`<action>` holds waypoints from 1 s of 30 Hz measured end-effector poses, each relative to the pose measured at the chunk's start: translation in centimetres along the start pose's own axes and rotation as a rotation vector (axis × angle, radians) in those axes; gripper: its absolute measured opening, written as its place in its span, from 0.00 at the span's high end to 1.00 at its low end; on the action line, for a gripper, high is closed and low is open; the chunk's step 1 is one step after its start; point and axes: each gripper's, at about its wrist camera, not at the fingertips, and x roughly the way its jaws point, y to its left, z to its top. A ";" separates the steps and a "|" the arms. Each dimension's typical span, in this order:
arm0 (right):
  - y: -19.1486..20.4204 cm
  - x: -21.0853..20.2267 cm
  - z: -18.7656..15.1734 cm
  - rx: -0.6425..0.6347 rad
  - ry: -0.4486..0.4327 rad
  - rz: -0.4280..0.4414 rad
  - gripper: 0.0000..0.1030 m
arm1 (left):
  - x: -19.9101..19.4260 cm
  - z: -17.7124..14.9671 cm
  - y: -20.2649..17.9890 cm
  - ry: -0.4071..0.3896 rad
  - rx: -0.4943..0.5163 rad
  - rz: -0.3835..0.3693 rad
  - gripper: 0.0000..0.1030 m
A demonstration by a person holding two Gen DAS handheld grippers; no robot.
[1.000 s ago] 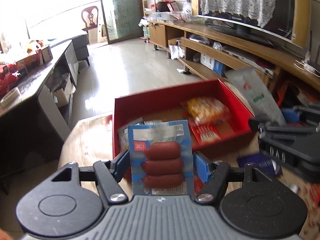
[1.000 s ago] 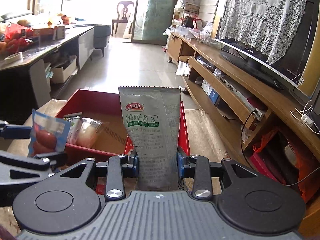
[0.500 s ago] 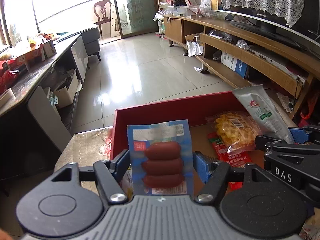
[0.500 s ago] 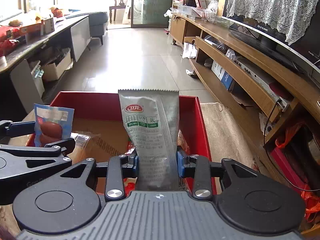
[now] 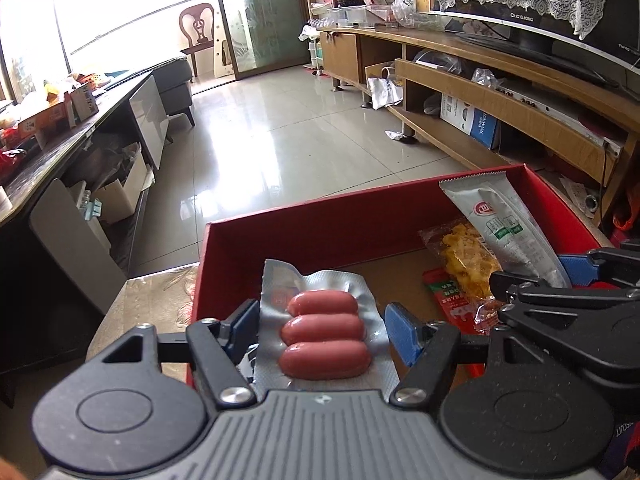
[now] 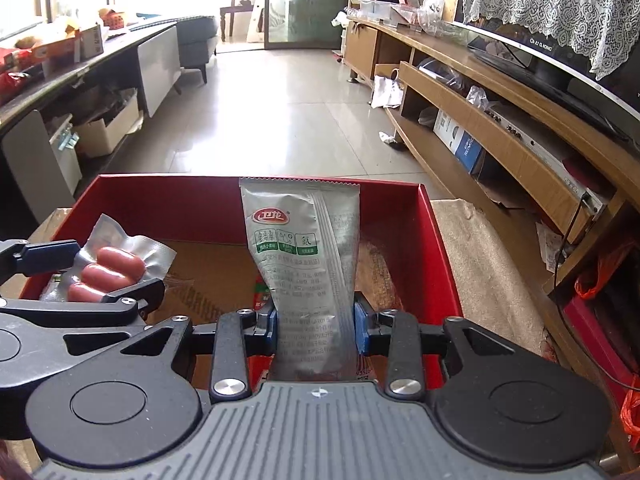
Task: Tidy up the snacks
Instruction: 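Lower the sausage tray and white packet into the red box and open both grippers, then move the left gripper to the gold wafer packet while the right gripper moves to the red candy bag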
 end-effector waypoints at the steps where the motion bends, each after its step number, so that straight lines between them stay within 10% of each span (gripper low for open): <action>1: -0.1 0.0 0.0 0.003 -0.001 -0.001 0.56 | 0.1 0.0 0.0 0.001 -0.005 -0.006 0.38; 13: -1.9 -0.9 0.6 0.064 -0.042 0.014 0.32 | -0.7 0.7 1.1 0.028 -0.092 -0.061 0.34; 30: -2.9 -6.5 0.5 0.030 -0.099 0.025 0.28 | -6.8 -2.5 2.6 0.083 -0.110 -0.112 0.30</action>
